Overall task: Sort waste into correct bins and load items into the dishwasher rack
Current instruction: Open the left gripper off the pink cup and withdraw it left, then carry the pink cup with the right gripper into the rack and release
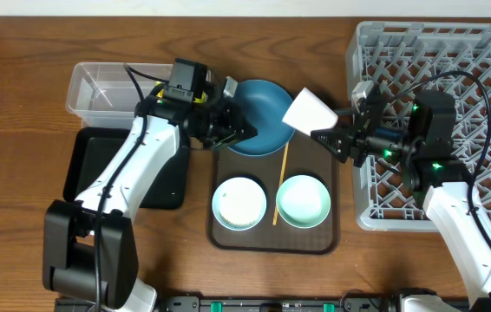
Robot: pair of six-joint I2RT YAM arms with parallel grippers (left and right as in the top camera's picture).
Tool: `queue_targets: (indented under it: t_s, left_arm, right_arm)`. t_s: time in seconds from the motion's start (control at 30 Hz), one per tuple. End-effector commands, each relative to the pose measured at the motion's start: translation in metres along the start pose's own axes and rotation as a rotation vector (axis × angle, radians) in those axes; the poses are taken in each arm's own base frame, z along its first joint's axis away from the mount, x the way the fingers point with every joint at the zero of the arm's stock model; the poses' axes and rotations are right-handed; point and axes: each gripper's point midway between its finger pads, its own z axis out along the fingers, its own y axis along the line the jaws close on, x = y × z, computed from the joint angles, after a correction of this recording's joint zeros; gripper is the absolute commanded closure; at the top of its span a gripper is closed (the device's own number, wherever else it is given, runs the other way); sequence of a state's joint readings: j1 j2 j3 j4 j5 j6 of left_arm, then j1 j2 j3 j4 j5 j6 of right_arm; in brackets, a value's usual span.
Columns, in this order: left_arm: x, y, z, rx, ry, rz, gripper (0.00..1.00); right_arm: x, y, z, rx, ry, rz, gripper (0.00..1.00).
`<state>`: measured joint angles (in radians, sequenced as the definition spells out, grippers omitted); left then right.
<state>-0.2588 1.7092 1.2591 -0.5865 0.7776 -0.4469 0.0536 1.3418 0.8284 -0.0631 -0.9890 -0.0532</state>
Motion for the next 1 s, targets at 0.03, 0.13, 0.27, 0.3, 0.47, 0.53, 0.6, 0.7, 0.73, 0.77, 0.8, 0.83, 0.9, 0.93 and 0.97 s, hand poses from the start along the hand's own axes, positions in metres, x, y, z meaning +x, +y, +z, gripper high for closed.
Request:
queue_targets:
  t_s: [0.03, 0.13, 0.27, 0.3, 0.47, 0.53, 0.6, 0.7, 0.73, 0.77, 0.8, 0.83, 0.9, 0.93, 0.97]
  left_arm:
    - [-0.013, 0.026, -0.018, -0.126, -0.07, 0.055, 0.94]
    - [-0.016, 0.035, -0.039, -0.194, -0.121, 0.062, 0.94]
    - [-0.02, 0.035, -0.066, -0.267, -0.205, 0.094, 0.94]
    - [-0.02, 0.034, -0.072, -0.282, -0.225, 0.1, 0.93]
    - [-0.018, 0.031, -0.091, -0.331, -0.28, 0.116, 0.94]
    - [-0.016, 0.034, -0.096, -0.359, -0.291, 0.112, 0.94]
    - [-0.016, 0.04, -0.101, -0.402, -0.304, 0.106, 0.93]
    - [-0.016, 0.05, -0.106, -0.463, -0.314, 0.094, 0.93]
    - [-0.016, 0.053, -0.107, -0.478, -0.316, 0.09, 0.94]
    - [-0.015, 0.054, -0.108, -0.488, -0.316, 0.087, 0.93]
    - [-0.015, 0.056, -0.108, -0.495, -0.315, 0.085, 0.94]
    - [-0.014, 0.056, -0.108, -0.496, -0.313, 0.084, 0.93]
    - [-0.014, 0.056, -0.108, -0.496, -0.312, 0.084, 0.94]
    - [-0.014, 0.056, -0.108, -0.496, -0.312, 0.084, 0.94]
    - [-0.014, 0.056, -0.108, -0.496, -0.312, 0.084, 0.94]
  right_arm:
    - [0.002, -0.021, -0.006, 0.101, 0.008, 0.07, 0.92]
    - [0.011, -0.031, -0.011, 0.189, 0.041, 0.107, 0.99]
    - [0.016, -0.041, -0.026, 0.331, 0.087, 0.144, 0.99]
    - [0.016, -0.041, -0.03, 0.357, 0.096, 0.151, 0.99]
    - [0.012, -0.045, -0.065, 0.569, 0.177, 0.195, 0.99]
    - [0.01, -0.045, -0.081, 0.65, 0.209, 0.207, 0.99]
    - [0.008, -0.045, -0.095, 0.718, 0.239, 0.216, 0.99]
    - [0.009, -0.047, -0.119, 0.826, 0.283, 0.269, 0.99]
    - [0.01, -0.047, -0.125, 0.85, 0.293, 0.283, 0.99]
    - [0.012, -0.048, -0.135, 0.881, 0.306, 0.303, 0.99]
    - [0.014, -0.05, -0.145, 0.916, 0.316, 0.33, 0.99]
    - [0.016, -0.051, -0.154, 0.948, 0.327, 0.36, 0.99]
    - [0.019, -0.053, -0.17, 0.981, 0.343, 0.412, 0.99]
    - [0.021, -0.054, -0.178, 0.998, 0.352, 0.443, 0.99]
    - [0.023, -0.056, -0.186, 1.015, 0.361, 0.476, 0.99]
